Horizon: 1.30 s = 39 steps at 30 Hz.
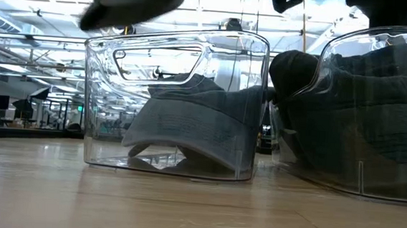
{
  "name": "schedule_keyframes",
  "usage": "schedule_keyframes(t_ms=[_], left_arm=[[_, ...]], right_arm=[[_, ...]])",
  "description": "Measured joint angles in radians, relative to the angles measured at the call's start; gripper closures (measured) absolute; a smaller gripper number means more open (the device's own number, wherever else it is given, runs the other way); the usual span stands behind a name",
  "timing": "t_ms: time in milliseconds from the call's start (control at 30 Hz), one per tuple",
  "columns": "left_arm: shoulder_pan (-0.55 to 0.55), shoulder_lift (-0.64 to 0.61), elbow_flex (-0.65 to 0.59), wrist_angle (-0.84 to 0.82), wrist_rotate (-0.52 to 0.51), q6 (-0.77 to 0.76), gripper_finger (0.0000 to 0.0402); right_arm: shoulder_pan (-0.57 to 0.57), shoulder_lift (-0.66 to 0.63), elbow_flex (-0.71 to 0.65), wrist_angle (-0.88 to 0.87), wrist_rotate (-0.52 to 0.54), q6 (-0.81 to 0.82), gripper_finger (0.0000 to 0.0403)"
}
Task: Pick & Place hat
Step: Put the gray cap into the left transparent bin
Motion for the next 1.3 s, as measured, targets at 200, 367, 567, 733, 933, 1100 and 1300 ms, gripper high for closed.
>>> schedule_keyframes(t_ms=[200, 367, 567, 733, 933, 1100, 1300], left_arm=[[-0.024, -0.003, 0.000, 0.020, 0.019, -0.008, 0.0388], [-0.023, -0.003, 0.000, 0.075, 0.088, -0.001, 0.0396], [-0.013, -0.004, 0.000, 0.113, 0.104, 0.003, 0.0390], [0.002, -0.004, 0.000, 0.112, 0.129, -0.027, 0.0392], [0.011, -0.004, 0.000, 0.112, 0.150, -0.039, 0.0396], [0.008, -0.005, 0.000, 0.112, 0.151, -0.046, 0.0392], [0.008, -0.005, 0.000, 0.113, 0.151, -0.055, 0.0391]], right_arm=[[0.082, 0.055, 0.000, -0.017, 0.296, -0.528, 0.0197], [0.147, 0.139, 0.000, 0.116, 0.521, -0.975, 0.0204], [0.188, 0.238, 0.010, 0.335, 0.554, -1.346, 0.0206], [0.218, 0.291, 0.084, 0.347, 0.557, -1.474, 0.0207], [0.239, 0.317, 0.177, 0.348, 0.580, -1.525, 0.0207], [0.243, 0.318, 0.209, 0.346, 0.603, -1.521, 0.0207], [0.232, 0.318, 0.211, 0.231, 0.487, -1.409, 0.0219]])
